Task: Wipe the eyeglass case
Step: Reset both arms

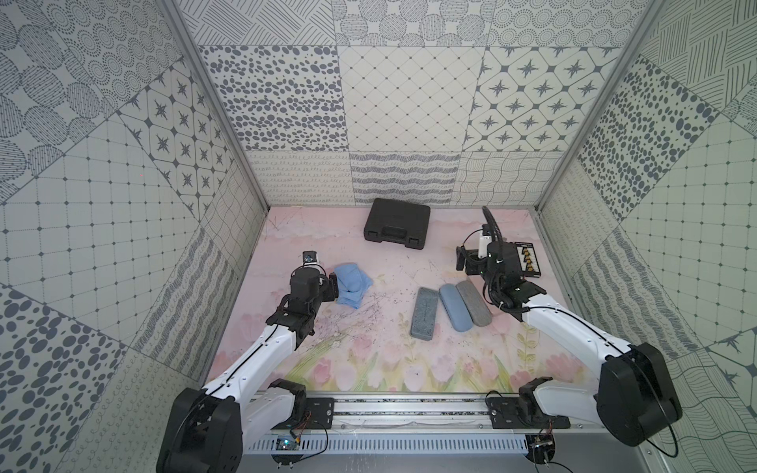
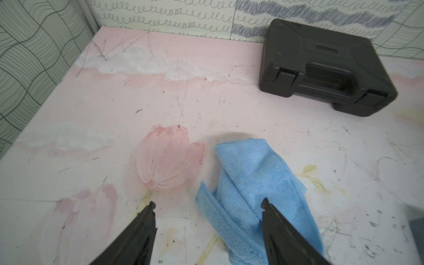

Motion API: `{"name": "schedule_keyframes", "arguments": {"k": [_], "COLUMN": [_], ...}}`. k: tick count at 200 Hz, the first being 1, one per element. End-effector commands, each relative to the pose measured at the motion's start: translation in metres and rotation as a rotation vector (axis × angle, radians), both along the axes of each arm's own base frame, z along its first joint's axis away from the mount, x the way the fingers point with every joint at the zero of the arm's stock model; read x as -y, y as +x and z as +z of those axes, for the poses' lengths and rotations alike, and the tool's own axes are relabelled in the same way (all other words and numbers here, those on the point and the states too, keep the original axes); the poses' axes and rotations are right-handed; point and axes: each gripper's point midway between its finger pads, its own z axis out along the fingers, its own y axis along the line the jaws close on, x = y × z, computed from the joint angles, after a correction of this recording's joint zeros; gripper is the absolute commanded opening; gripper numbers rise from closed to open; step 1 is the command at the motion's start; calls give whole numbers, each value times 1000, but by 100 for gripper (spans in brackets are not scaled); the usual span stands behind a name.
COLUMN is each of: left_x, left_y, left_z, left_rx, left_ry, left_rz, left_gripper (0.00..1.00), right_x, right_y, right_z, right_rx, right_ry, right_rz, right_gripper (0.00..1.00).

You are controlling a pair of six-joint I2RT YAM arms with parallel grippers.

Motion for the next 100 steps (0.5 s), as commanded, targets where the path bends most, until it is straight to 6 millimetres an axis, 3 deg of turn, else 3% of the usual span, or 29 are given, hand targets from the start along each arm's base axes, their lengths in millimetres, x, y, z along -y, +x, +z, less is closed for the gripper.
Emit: {"name": "schedule_keyframes", "arguments": {"k": [1,24,40,49,52,66,100], "left_x": [-30,-17,-14,-16,-15,-14,-10], "left_y": [24,33,38,42,43,44,44], "left_z": [21,6,-4,-9,-12,-21,-34], "left_rx": [173,193,167,171,168,159,216], "left_ry": [173,139,149,169,173,149,81], "left_rz": [130,60,31,20,13,-23,-129], "left_gripper": [76,78,81,82,83,85,89], "right_x": [41,77,88,89,90,94,84], "right_y": [-5,-11,-8,-3,-5,-3,-5], "right_z": [2,0,-11,-12,-23,-38,-52], "right_rx": [72,90,107,130,110,90,157], "right_ry": [-23,-117,-98,-87,-101,-117,-122], "right_rz": [-163,-234,-252,-252,-246,-266,-165], "right_gripper": [99,99,99,99,99,99,99]}}
